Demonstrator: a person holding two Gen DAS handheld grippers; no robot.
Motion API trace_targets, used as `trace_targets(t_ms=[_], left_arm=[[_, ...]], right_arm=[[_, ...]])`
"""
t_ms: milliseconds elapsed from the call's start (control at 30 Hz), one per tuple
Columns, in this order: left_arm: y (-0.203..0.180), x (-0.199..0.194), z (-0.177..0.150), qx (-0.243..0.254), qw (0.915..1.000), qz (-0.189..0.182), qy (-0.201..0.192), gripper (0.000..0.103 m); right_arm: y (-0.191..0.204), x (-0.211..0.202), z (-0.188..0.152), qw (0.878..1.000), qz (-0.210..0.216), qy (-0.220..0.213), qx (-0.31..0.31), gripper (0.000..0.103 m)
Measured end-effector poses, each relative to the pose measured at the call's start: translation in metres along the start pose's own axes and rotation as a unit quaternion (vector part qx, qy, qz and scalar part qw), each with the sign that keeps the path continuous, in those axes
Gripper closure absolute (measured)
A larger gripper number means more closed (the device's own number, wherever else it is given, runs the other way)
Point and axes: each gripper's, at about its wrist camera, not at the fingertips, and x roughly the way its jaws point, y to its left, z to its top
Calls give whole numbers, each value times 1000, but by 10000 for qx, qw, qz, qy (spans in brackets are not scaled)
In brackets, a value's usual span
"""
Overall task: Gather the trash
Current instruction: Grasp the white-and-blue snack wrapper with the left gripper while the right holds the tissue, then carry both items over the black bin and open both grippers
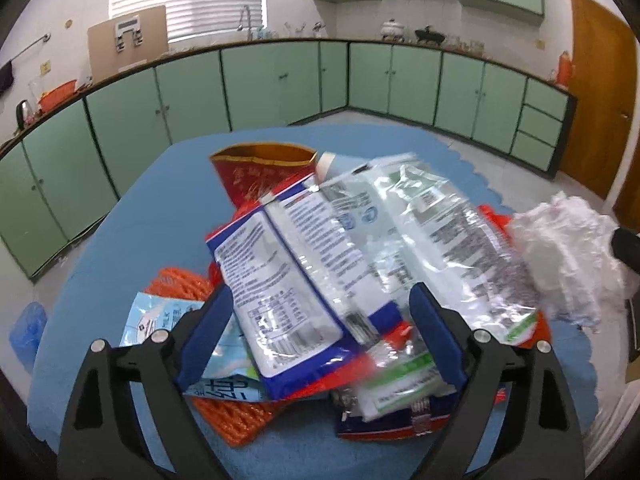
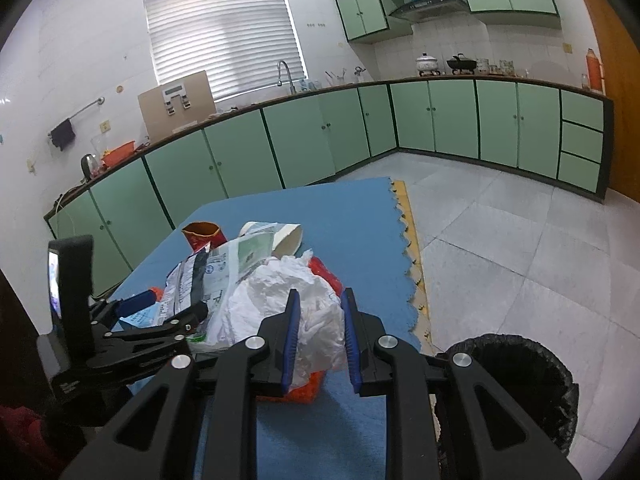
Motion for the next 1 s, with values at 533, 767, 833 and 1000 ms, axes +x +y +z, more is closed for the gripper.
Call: trace_targets(t_ms=[533,767,833,1000], left_arm=[[50,-31,-4,-788,9965,-195,-193,47],[57,-41,-3,-866,9948,-432,-317,76],[56,-42,-2,-833,9946,-515,-343,90],[50,-48,2,-773,9940,-639,-439,93]], right_arm=[[3,-4,1,10000,59,-70,-11,81],[11,-13,1,9997,69,-171,-171,82],[14,-16,3,9995,15,-207,-241,82],[15,-26,5,9990,-55,-310,-303,83]])
